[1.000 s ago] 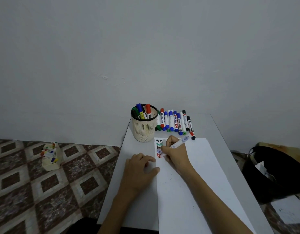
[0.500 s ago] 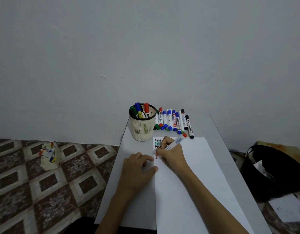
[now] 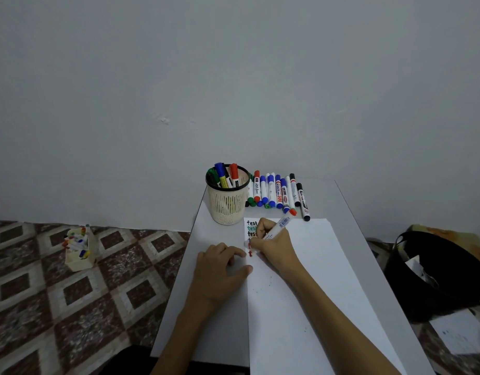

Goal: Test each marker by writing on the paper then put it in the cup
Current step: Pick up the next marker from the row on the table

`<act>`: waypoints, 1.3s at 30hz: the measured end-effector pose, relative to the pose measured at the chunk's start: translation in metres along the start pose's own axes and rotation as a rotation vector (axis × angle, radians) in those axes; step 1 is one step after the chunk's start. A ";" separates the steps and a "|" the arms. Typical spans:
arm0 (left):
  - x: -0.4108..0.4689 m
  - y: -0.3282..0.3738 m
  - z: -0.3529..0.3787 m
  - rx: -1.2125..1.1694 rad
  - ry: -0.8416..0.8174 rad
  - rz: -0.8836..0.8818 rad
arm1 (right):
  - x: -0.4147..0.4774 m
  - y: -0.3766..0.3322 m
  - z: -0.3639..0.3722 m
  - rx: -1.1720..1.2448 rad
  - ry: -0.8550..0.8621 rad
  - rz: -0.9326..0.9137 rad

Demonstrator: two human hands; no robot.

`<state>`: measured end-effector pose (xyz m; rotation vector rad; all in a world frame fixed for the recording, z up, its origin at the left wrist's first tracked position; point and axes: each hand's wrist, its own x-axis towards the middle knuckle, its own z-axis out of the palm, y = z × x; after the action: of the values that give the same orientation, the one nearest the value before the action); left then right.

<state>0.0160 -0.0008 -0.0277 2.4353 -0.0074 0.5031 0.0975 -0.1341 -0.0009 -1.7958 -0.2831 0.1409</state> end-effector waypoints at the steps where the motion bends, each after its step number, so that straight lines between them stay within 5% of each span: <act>1: 0.000 0.000 0.000 0.000 0.003 0.003 | 0.000 0.000 -0.001 0.004 0.008 0.000; 39: 0.000 0.003 -0.002 0.009 -0.015 -0.023 | -0.004 0.001 -0.001 0.087 0.102 0.034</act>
<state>0.0148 -0.0020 -0.0249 2.4452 0.0172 0.4757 0.0939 -0.1360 -0.0016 -1.7159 -0.1714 0.0839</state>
